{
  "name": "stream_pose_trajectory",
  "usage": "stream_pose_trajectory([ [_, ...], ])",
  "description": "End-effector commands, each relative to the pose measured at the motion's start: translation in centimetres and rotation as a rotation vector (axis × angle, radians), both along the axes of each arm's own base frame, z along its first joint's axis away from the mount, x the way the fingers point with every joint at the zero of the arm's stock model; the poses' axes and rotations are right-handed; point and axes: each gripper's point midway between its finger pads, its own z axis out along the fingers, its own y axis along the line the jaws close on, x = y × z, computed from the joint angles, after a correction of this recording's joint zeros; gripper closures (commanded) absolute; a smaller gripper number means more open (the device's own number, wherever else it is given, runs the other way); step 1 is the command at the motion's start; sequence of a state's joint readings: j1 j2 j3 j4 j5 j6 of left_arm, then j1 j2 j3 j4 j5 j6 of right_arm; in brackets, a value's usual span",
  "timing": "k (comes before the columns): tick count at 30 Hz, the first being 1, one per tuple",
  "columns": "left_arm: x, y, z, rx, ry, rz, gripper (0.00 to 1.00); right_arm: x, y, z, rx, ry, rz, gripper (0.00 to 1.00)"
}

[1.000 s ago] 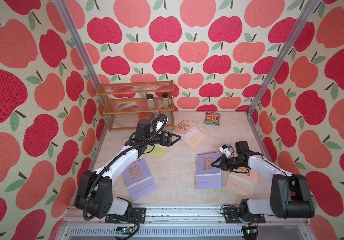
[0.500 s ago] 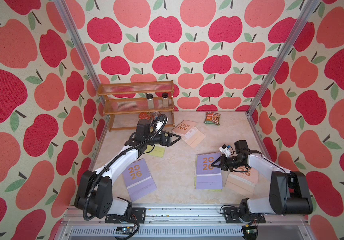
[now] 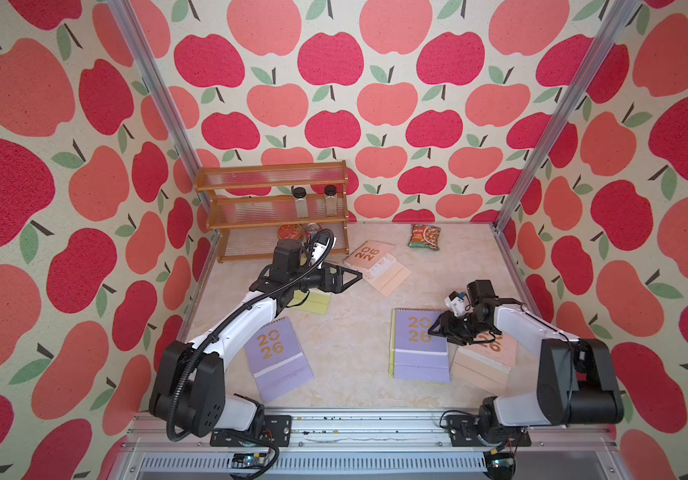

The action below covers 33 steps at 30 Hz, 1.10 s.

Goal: Stack the calendars
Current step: Place the calendar at the calendar, then move the calendar to the center of the board.

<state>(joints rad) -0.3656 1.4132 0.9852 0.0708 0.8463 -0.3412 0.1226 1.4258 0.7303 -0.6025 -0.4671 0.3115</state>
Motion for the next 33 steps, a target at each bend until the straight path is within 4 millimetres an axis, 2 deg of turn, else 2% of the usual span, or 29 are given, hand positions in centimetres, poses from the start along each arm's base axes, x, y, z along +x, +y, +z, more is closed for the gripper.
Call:
stream_pose_trajectory([
  [1, -0.5, -0.1, 0.2, 0.008, -0.006, -0.024, 0.01, 0.3, -0.9, 0.7, -0.087, -0.011, -0.009, 0.5],
  [6, -0.5, -0.1, 0.0, 0.017, -0.001, -0.021, 0.01, 0.4, -1.0, 1.0, -0.138, -0.018, -0.015, 0.49],
  [16, -0.5, 0.0, -0.3, 0.031, 0.008, -0.016, 0.01, 0.6, -1.0, -0.8, -0.22, 0.012, -0.024, 0.49],
  [26, -0.5, 0.1, -0.5, 0.039, 0.013, -0.015, 0.01, 0.8, 1.4, -2.1, -0.223, 0.019, 0.028, 0.49],
  [33, -0.5, 0.3, -1.5, 0.063, 0.041, 0.0, 0.01, 1.4, 2.7, -2.3, -0.224, 0.013, 0.049, 0.49],
])
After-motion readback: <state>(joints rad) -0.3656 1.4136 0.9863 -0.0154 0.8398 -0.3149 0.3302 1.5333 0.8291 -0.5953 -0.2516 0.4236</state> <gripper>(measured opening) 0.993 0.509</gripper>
